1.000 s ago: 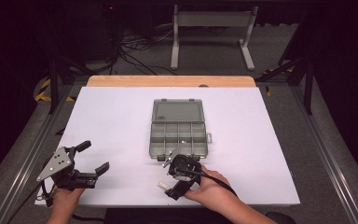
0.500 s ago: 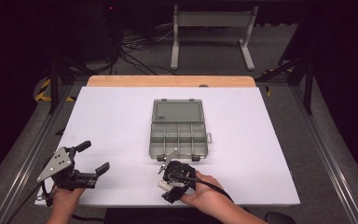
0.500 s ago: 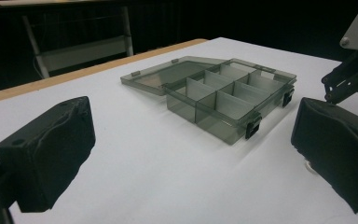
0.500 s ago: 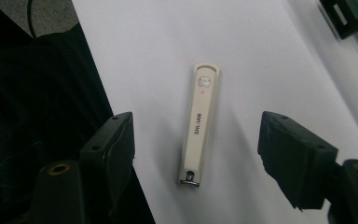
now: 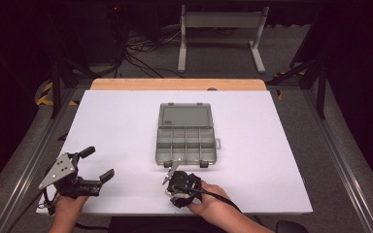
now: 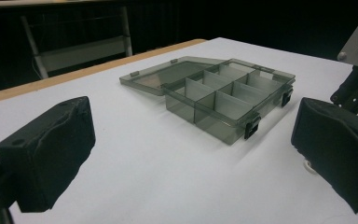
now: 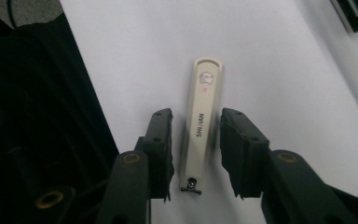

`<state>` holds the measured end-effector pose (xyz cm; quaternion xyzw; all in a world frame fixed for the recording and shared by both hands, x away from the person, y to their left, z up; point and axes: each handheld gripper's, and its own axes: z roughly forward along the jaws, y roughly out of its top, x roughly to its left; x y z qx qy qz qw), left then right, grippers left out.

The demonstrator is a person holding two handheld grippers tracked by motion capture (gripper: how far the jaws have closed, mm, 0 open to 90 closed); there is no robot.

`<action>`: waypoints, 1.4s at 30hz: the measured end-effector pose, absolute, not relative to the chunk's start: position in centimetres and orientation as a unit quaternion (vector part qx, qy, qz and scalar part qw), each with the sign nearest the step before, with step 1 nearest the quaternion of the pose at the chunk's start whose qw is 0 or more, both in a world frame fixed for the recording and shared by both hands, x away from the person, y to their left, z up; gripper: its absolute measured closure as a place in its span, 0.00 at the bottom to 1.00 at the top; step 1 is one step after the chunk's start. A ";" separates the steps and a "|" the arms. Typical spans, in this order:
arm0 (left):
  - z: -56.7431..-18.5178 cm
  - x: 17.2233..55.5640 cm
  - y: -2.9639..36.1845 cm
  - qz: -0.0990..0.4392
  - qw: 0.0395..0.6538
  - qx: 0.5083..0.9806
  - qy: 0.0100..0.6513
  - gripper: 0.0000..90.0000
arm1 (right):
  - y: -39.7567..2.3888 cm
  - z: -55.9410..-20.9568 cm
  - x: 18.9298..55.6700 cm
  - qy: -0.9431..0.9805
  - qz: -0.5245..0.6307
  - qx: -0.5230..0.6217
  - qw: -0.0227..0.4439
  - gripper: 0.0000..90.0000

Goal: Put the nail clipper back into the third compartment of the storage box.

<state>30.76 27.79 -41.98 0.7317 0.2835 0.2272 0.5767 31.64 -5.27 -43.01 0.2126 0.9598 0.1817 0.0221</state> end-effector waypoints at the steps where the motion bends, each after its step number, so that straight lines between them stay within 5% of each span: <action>1: -42.0 30.8 27.8 0.227 0.577 0.732 0.283 0.00 | -5.3 -43.0 31.6 0.960 0.181 0.213 0.026 0.75; 7: -42.0 30.8 27.8 0.226 0.577 0.732 0.283 0.00 | -5.2 -43.0 31.4 0.958 0.178 0.222 0.039 0.85; 42: -42.1 30.8 27.8 0.229 0.577 0.730 0.287 0.01 | -7.2 -38.2 33.1 0.946 0.237 0.218 0.027 0.86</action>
